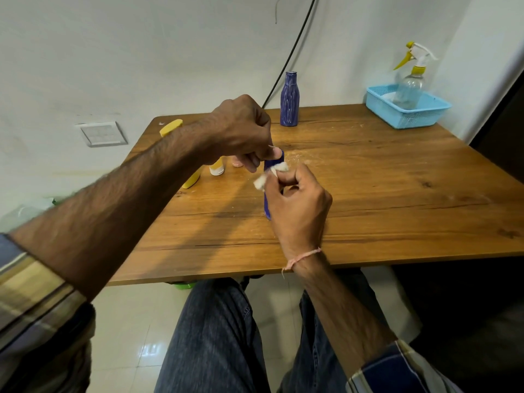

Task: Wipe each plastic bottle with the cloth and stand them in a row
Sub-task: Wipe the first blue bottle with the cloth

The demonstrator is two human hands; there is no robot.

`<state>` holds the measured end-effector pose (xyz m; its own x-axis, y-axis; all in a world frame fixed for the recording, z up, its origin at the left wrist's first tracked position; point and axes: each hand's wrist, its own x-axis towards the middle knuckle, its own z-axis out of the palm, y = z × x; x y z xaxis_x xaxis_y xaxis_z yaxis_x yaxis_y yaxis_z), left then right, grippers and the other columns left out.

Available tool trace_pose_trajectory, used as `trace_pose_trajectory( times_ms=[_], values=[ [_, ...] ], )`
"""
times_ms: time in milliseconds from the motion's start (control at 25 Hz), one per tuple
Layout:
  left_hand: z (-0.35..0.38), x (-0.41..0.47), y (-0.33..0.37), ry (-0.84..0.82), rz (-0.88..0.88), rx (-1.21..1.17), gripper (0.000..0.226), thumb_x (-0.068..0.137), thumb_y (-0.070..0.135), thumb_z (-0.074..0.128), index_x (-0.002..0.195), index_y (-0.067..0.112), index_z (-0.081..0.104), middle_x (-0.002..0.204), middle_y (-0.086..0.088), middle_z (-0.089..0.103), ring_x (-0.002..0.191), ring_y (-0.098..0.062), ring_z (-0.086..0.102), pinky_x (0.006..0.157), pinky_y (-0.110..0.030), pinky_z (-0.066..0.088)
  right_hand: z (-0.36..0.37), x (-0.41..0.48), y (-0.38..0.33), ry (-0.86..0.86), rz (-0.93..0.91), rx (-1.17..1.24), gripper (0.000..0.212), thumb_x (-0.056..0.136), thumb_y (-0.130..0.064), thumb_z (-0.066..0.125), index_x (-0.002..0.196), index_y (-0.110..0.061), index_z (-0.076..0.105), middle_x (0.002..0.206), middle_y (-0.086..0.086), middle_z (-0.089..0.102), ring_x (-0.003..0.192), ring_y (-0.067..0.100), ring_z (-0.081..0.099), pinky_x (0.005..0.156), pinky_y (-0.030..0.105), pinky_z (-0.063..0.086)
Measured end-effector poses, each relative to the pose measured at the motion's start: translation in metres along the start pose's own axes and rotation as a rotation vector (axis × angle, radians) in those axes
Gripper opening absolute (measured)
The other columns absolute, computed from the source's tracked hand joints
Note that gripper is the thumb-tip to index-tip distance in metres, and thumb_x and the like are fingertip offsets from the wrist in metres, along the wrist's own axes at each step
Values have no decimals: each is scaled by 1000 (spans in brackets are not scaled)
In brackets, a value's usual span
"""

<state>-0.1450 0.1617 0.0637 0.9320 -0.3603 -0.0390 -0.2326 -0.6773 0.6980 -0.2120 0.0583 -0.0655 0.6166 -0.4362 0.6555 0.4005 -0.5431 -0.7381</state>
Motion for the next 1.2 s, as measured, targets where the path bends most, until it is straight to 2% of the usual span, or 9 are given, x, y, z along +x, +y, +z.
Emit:
trace_pose_trajectory(
  times_ms=[160,280,360,480,640,840,1000,1080,1200],
  values=[
    [2,2,3,-20,-21,31,17,84,14,79,83,5,65,81,-14,75,70,-24,74,64,-32,63,-8,-20,14,-61,40,-41,17,84,-15,77,79,-17,61,76,-6,67,65,8,64,60,26,55],
    [3,0,7,-6,-16,55,21,84,16,80,77,8,62,76,-12,74,65,-21,74,65,-33,64,-10,4,3,-18,-65,-43,11,87,-18,76,85,-13,65,83,-5,69,71,5,63,65,15,52],
    [4,-1,8,9,-9,77,22,85,16,80,75,10,61,75,-11,73,60,-18,73,63,-32,64,-13,14,3,-15,-137,-53,12,87,-17,75,84,-12,65,81,-5,68,69,6,61,63,14,48],
    [5,-2,8,10,-7,90,19,86,18,78,81,9,62,77,-9,74,63,-18,74,61,-30,64,-22,-4,25,-180,-200,-177,11,88,-16,74,85,-13,64,83,-2,67,70,8,61,64,20,54],
    [8,-1,11,28,-11,137,16,89,19,74,94,8,63,82,-7,75,65,-17,76,56,-23,60,-34,-20,46,-391,-166,-380,12,82,-18,79,91,-14,74,93,2,75,76,15,66,66,36,59],
    [15,-4,12,72,64,229,19,93,17,65,109,7,68,77,-1,69,56,-11,73,45,-15,53,-33,-17,36,-497,-234,-586,20,87,-28,75,105,-19,76,105,2,73,79,21,69,65,30,53],
    [20,-6,14,105,107,424,21,96,27,62,95,6,63,66,-3,67,51,-13,71,42,-14,47,-25,-18,35,-552,-211,-640,24,94,-32,66,117,-25,71,115,2,68,90,21,68,73,35,57],
    [23,-6,17,115,141,521,21,96,29,60,84,11,57,60,-1,62,52,-14,69,45,-16,43,-17,-19,33,-533,-234,-641,21,96,-32,64,114,-25,72,110,2,70,90,22,68,73,36,57],
    [25,-6,21,112,168,580,33,98,29,58,72,15,45,64,-1,54,51,-14,65,45,-16,40,-1,-21,30,-566,-287,-701,19,99,-33,60,112,-24,70,107,4,70,90,25,70,71,40,60]
  ],
)
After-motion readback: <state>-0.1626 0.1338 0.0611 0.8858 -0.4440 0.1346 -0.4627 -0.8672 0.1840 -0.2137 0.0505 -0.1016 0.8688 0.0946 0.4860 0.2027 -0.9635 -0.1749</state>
